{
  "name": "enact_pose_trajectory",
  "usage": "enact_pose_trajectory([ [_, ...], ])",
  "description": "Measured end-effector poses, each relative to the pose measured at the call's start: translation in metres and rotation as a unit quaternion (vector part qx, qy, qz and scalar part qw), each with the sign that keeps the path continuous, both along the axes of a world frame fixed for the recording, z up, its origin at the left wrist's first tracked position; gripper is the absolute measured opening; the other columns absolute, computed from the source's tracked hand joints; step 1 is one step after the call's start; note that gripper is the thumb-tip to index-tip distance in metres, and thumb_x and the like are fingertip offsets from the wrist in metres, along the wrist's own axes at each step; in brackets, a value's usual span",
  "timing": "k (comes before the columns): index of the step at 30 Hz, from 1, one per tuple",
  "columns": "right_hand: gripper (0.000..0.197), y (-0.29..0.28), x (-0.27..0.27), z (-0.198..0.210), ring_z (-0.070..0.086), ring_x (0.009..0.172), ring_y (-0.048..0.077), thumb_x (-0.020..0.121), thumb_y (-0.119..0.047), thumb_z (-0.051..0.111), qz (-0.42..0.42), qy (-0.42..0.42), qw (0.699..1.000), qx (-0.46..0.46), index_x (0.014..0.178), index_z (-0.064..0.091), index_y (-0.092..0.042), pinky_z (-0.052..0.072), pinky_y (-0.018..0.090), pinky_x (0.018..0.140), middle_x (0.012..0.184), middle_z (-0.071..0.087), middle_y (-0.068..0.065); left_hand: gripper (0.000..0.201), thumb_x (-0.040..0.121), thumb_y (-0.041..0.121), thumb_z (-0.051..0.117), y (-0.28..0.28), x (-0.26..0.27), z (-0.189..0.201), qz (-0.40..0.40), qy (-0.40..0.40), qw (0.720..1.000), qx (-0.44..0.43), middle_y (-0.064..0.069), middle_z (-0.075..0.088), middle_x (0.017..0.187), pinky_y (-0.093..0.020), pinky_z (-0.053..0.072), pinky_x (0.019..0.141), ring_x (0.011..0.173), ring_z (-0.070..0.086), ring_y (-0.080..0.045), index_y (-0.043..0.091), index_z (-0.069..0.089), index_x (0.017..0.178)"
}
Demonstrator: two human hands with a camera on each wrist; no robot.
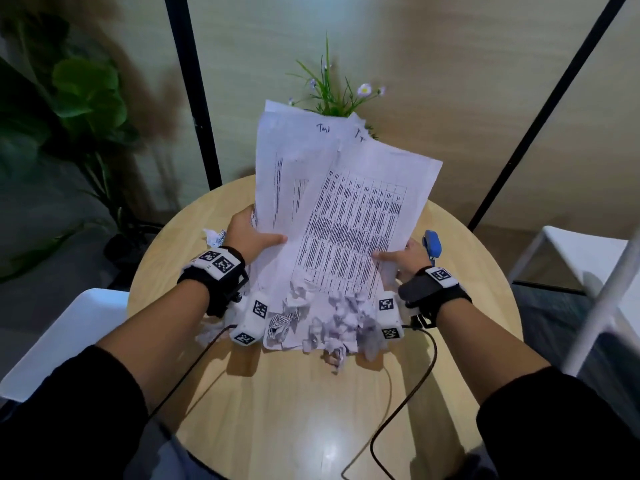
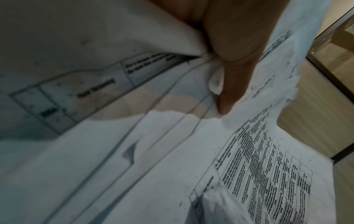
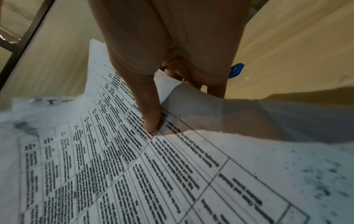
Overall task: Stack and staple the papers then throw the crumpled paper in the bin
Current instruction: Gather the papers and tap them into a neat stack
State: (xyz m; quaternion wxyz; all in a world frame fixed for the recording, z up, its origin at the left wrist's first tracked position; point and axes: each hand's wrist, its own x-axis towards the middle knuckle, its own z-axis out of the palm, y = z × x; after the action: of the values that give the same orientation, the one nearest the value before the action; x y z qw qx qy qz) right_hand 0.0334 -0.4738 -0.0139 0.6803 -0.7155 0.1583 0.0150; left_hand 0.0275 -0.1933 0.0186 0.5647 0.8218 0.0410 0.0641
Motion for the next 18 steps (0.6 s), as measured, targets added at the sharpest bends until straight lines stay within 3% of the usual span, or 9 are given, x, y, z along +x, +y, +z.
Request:
enact_pose_trajectory([
  [3, 0.055, -0.002, 0.006, 0.007, 0.062, 0.109, 0.033, 0.062, -0.001, 0.083, -0.007, -0.014, 1.000, 0.003, 0.113, 0.060, -0.005, 0.050, 0.049, 0.092, 0.119, 0.065, 0.016, 0.056, 0.067, 0.005, 0.081, 0.000, -0.002, 0.008, -0.004, -0.018, 0.999, -0.038, -0.005, 0.066, 0.112, -0.033, 0.048, 0.096, 0.097, 0.063, -0.018, 0.006, 0.058, 0.118],
  [6, 0.054, -0.003, 0.009, 0.016, 0.064, 0.101, 0.038, 0.051, -0.010, 0.089, -0.007, -0.018, 1.000, 0.015, 0.096, 0.060, -0.010, 0.053, 0.055, 0.087, 0.109, 0.068, 0.021, 0.049, 0.069, 0.002, 0.079, -0.001, -0.008, 0.017, -0.016, -0.032, 0.996, -0.083, -0.006, 0.068, 0.104, -0.024, 0.054, 0.086, 0.081, 0.066, -0.003, 0.003, 0.061, 0.115],
  [8, 0.036, -0.002, 0.005, 0.031, 0.065, 0.093, 0.036, 0.059, -0.001, 0.084, -0.002, -0.032, 0.999, 0.040, 0.081, 0.057, -0.011, 0.054, 0.045, 0.077, 0.089, 0.067, 0.019, 0.050, 0.069, 0.000, 0.078, 0.001, -0.011, 0.025, -0.036, -0.040, 0.992, -0.111, -0.005, 0.069, 0.104, -0.016, 0.055, 0.081, 0.079, 0.068, 0.002, 0.002, 0.061, 0.117],
  [11, 0.029, -0.003, -0.002, 0.054, 0.062, 0.086, 0.029, 0.065, 0.009, 0.075, 0.017, -0.052, 0.995, 0.078, 0.071, 0.056, -0.010, 0.051, 0.031, 0.062, 0.071, 0.065, 0.006, 0.047, 0.069, -0.003, 0.077, 0.003, -0.014, 0.041, -0.053, -0.062, 0.989, -0.123, -0.002, 0.068, 0.100, -0.005, 0.052, 0.064, 0.067, 0.066, 0.012, 0.002, 0.062, 0.114],
  [13, 0.031, -0.001, -0.010, 0.072, 0.065, 0.084, 0.024, 0.061, 0.004, 0.079, 0.035, -0.052, 0.993, 0.097, 0.088, 0.064, -0.003, 0.055, 0.030, 0.060, 0.077, 0.072, 0.003, 0.047, 0.070, -0.003, 0.076, 0.004, -0.018, 0.053, -0.063, -0.077, 0.989, -0.112, -0.002, 0.067, 0.103, -0.003, 0.051, 0.063, 0.066, 0.065, 0.014, 0.004, 0.062, 0.115],
  [15, 0.075, 0.002, -0.015, 0.086, 0.067, 0.093, 0.024, 0.044, -0.010, 0.088, 0.054, -0.057, 0.991, 0.105, 0.112, 0.061, 0.005, 0.059, 0.034, 0.065, 0.101, 0.071, 0.009, 0.046, 0.071, -0.005, 0.074, 0.006, -0.024, 0.063, -0.072, -0.099, 0.987, -0.107, -0.004, 0.066, 0.104, -0.004, 0.051, 0.065, 0.067, 0.064, 0.015, 0.004, 0.061, 0.115],
  [16, 0.087, 0.005, -0.018, 0.093, 0.067, 0.097, 0.026, 0.036, -0.013, 0.091, 0.051, -0.076, 0.990, 0.109, 0.116, 0.060, 0.004, 0.059, 0.039, 0.072, 0.108, 0.069, 0.011, 0.046, 0.071, -0.005, 0.074, 0.005, -0.030, 0.070, -0.070, -0.110, 0.986, -0.103, -0.004, 0.066, 0.103, -0.005, 0.051, 0.065, 0.067, 0.064, 0.016, 0.004, 0.061, 0.115],
  [18, 0.086, 0.006, -0.024, 0.104, 0.067, 0.101, 0.029, 0.033, -0.016, 0.094, 0.058, -0.123, 0.985, 0.110, 0.112, 0.064, -0.003, 0.055, 0.051, 0.085, 0.111, 0.070, 0.011, 0.048, 0.071, -0.005, 0.074, 0.006, -0.036, 0.079, -0.072, -0.134, 0.983, -0.104, -0.002, 0.066, 0.098, -0.006, 0.052, 0.066, 0.066, 0.062, 0.017, 0.004, 0.060, 0.116],
])
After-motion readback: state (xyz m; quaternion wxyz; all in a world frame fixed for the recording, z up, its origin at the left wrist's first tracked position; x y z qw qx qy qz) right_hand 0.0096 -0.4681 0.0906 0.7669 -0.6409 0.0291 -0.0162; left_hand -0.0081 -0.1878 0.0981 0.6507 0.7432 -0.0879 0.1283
